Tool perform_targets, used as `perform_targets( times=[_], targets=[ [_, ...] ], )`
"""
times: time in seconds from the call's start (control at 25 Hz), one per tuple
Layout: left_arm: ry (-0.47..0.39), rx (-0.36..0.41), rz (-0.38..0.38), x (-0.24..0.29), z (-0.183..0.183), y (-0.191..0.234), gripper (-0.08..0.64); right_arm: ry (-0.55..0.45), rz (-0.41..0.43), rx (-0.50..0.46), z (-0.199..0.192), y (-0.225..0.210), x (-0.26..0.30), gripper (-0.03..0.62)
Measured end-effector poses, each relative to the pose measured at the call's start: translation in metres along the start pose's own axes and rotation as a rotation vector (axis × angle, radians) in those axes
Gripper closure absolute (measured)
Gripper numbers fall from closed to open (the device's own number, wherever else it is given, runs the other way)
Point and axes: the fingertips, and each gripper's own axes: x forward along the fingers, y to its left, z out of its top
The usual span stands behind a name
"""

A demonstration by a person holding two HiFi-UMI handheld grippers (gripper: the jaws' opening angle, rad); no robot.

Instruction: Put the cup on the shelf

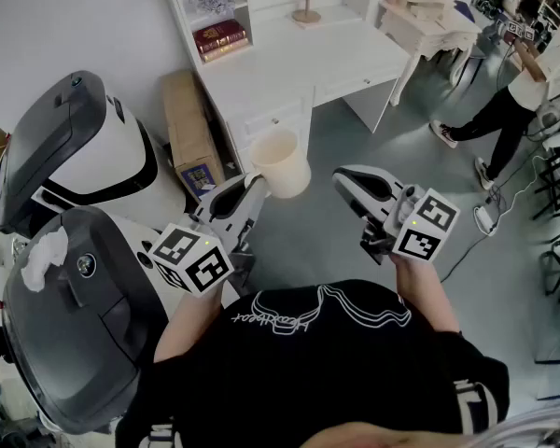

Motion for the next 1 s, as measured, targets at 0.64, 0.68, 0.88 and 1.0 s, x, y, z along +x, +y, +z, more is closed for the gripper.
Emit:
perform_targets(
  times=[0.64, 0.68, 0.88, 1.0],
  targets=[
    [0.004, 0.041, -0.027, 0.024, -0.001, -0.009, 0.518, -0.015, -0.017, 0.028, 0.001, -0.024, -0.018, 0.586],
    [0.005, 0.042, -0.029, 0.026, -0.001, -0.009, 0.518, -0.016, -0.018, 0.024, 0.001, -0.024, -0.018, 0.586],
    [0.01, 0.058, -0.036, 0.044, 0.006, -0.015, 0.518, -0.034, -0.028, 0.008, 0.017, -0.038, -0.026, 0.586],
    [0.019, 0.056, -0.026, 0.055, 0.009, -0.011, 0.518, -0.036, -0.035, 0.016, 0.024, -0.052, -0.027, 0.586]
  ],
)
